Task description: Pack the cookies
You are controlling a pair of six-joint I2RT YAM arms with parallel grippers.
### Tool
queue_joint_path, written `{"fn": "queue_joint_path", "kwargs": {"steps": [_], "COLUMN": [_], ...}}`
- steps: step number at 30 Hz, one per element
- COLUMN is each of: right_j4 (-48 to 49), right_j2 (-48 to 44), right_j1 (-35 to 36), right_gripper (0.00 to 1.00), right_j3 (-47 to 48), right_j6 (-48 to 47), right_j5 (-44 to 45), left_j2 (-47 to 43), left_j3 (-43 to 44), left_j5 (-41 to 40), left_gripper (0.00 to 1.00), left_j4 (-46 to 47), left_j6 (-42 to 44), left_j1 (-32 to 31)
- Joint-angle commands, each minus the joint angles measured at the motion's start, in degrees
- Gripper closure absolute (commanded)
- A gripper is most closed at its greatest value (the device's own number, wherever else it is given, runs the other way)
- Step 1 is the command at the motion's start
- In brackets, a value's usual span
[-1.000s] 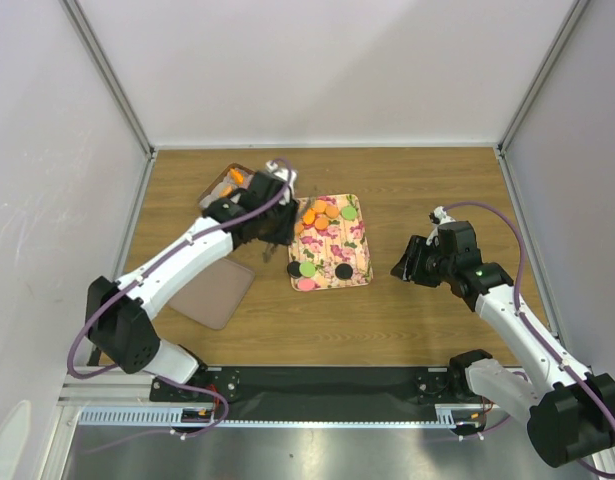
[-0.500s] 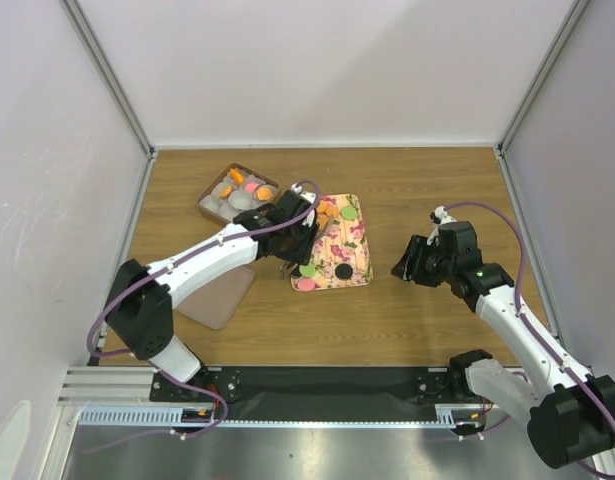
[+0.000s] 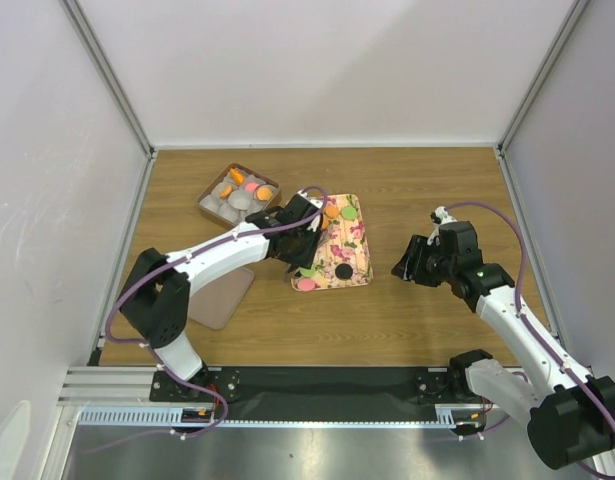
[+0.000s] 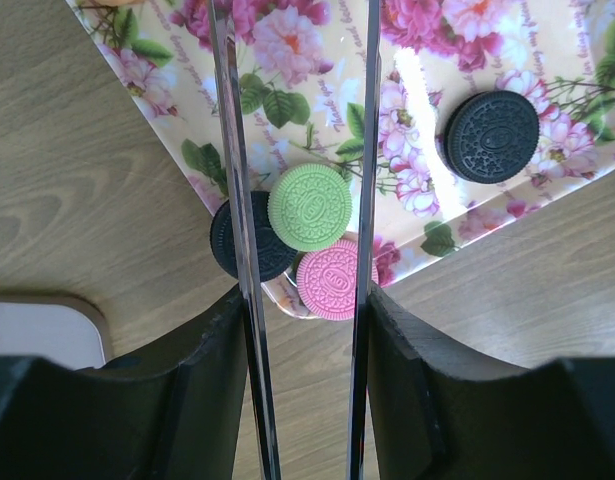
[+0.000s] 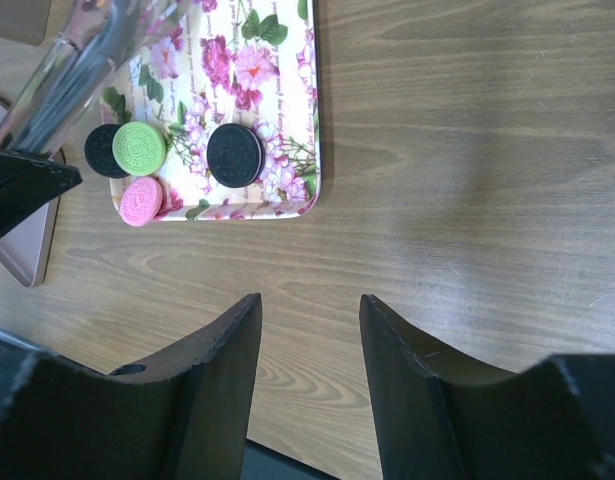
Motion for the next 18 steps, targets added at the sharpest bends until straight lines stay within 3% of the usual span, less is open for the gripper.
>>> {"fn": "queue_joint_path", "kwargs": {"steps": [1, 18], "right_j4": [0.9, 1.0], "right_j2": [-1.3, -1.3], "right_j1": [-0.3, -0.4], "right_gripper": [0.50, 0.50], "right_j3": [0.7, 0.6], "right_j6": [-0.8, -0.8], "right_j5": [0.6, 0.4], "left_j2": [1.3, 4.8], "left_j3": [2.0, 6.3], "left_j5": [-0.6, -2.9], "left_gripper": [0.50, 0.50], "left_j4": [1.6, 0.3], "left_j6": [0.2, 1.7], "left_j1": [0.0, 0.7]}}
